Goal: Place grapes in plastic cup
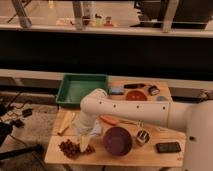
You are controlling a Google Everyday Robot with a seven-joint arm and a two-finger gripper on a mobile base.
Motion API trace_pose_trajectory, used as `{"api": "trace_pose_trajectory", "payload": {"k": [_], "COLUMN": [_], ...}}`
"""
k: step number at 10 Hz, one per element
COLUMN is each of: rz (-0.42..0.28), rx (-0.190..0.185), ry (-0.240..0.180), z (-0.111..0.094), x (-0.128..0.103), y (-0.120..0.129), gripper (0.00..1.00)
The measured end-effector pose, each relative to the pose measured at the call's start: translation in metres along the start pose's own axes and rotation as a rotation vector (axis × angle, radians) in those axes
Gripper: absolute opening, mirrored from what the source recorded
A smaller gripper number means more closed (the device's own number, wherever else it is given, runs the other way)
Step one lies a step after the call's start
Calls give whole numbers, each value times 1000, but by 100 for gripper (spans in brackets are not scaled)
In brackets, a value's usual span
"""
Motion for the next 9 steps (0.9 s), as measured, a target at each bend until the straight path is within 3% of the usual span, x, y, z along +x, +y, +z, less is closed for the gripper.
{"api": "trace_pose_trajectory", "payload": {"k": [4,9], "rz": [-23,-13], "rx": [-22,-37], "ry": [-11,-37], "z": [15,25], "x": [-4,10], "y": [0,5], "gripper": [80,80]}}
